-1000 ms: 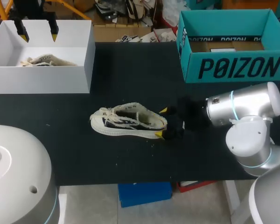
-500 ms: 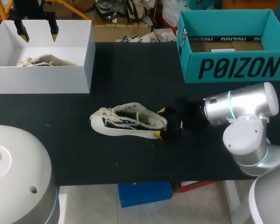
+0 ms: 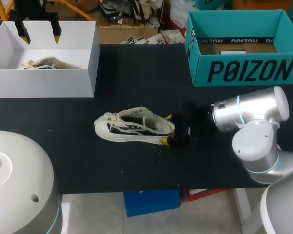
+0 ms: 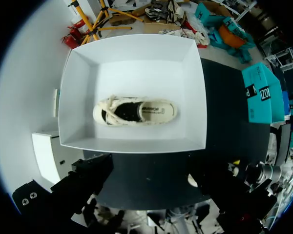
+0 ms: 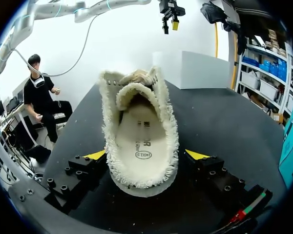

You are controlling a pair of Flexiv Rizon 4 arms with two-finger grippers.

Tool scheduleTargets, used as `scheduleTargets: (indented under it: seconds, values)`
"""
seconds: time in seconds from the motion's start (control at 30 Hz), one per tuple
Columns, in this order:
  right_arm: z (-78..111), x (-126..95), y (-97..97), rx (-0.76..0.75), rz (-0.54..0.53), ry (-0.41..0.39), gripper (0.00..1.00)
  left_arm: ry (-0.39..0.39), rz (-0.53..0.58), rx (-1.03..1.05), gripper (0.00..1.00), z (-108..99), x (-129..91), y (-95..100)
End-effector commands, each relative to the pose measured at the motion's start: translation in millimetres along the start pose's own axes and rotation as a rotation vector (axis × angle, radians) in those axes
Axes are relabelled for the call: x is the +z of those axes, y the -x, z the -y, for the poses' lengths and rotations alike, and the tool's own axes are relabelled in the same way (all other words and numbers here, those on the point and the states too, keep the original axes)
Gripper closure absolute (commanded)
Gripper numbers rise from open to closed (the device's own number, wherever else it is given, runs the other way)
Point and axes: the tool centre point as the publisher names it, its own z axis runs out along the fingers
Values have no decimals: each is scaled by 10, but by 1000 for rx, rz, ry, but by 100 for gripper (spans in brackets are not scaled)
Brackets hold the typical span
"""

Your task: Take the shoe out of the shoebox, open the shoe tongue, remove and reinsert the insole, then place the shoe into the shoebox

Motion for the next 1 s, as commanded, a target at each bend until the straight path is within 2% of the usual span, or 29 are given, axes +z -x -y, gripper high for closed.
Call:
scheduleTargets:
  seconds: [0.03,0.47,0.57,0.73,1.0]
  values:
    - [-16,2,28,-1,-14,-27,100,2,2,-1,0,-2,-3,-2]
    - [-16,2,28,-1,-14,-27,100,2,2,-1,0,-2,-3,-2]
    - [-16,2,28,-1,-14,-27,100,5,-8,1,0,-54,-48,-93]
    - [-16,2,28,-1,-14,-27,100,56,52,-34,0,-200,-55,-310]
    - [-16,2,28,-1,-14,-27,100,68,74,-64,0,-614,-12,-783]
